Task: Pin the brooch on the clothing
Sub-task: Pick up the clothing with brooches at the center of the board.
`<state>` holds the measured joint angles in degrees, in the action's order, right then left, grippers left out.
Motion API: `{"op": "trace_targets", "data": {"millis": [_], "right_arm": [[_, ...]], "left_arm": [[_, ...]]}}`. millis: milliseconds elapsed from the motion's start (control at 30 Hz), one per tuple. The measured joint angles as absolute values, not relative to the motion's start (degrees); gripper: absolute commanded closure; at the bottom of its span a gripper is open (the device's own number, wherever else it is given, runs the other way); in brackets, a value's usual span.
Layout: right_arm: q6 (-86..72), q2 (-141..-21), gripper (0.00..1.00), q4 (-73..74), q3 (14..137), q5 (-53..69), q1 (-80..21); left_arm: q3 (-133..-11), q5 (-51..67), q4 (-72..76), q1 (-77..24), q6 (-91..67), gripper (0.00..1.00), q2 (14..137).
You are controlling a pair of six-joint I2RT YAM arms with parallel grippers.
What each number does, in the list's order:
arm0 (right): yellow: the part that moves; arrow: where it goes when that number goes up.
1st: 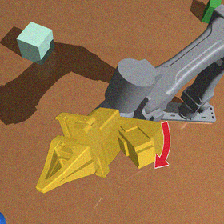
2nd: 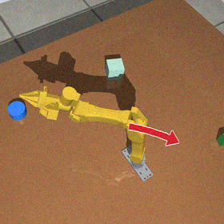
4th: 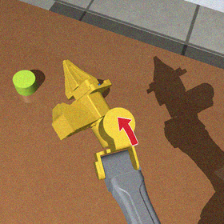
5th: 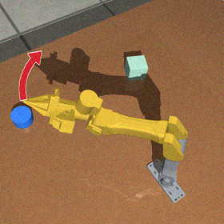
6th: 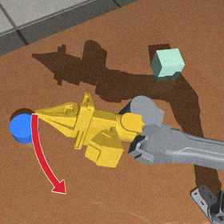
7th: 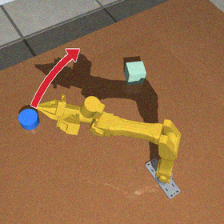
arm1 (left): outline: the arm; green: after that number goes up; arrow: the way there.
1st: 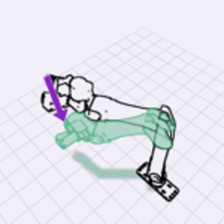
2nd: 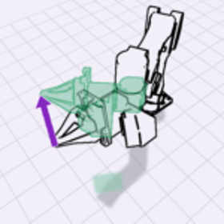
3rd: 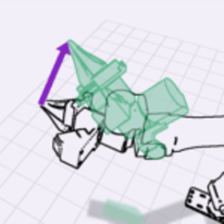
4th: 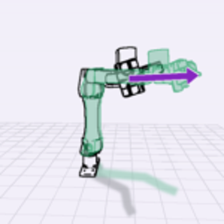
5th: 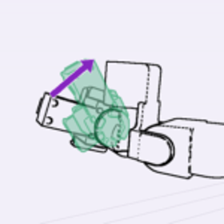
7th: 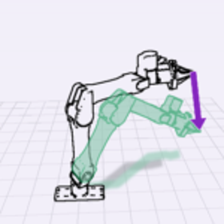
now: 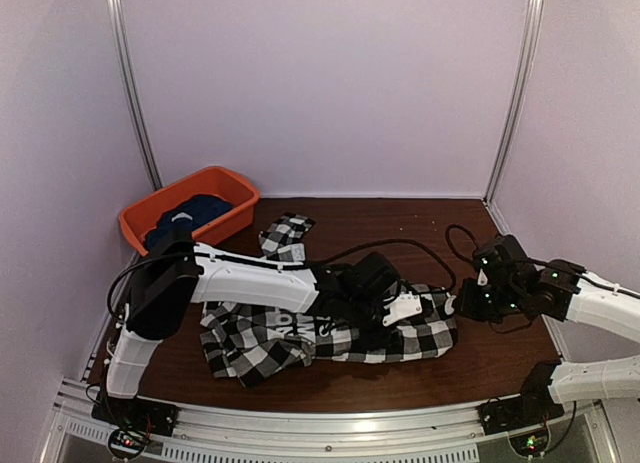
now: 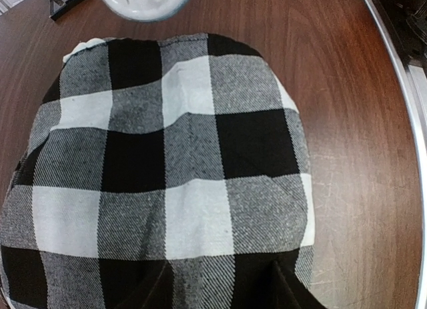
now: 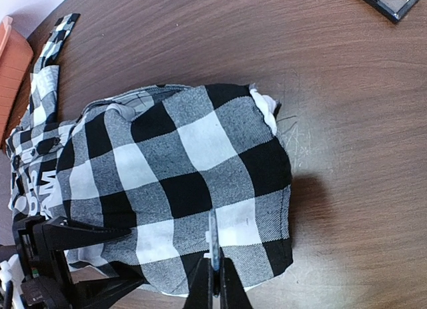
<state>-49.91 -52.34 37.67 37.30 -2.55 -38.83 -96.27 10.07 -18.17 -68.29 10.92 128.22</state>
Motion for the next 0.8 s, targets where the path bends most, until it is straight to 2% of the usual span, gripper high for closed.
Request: {"op": "trace_targets", "data": {"millis": [100,167,233,600,800], "right_arm": [[-49.91,-52.71,1.00,37.63,36.93,-2.35,-38.85],[-49.91,-52.82,1.00,37.47,36.82,-2.31,-38.85],[-49.89,-52.90,1.00,37.41,36.75,-2.09,-38.83],[-49.87,-53.43,1.00,36.21,36.05,-1.45,-38.83],[-49.78,-53.60,1.00,36.18,36.05,-1.45,-38.83]], "left_arm": [[-96.55,10.09,-18.26,-68.20,10.74,0.48,128.70],[-96.57,10.20,-18.33,-68.18,10.52,0.42,128.84],[-96.82,10.83,-18.65,-68.07,10.07,0.40,128.92],[-97.47,21.67,-19.09,-63.86,5.10,0.40,128.92],[-102.59,23.88,-21.50,-63.86,4.03,0.41,129.91]]}}
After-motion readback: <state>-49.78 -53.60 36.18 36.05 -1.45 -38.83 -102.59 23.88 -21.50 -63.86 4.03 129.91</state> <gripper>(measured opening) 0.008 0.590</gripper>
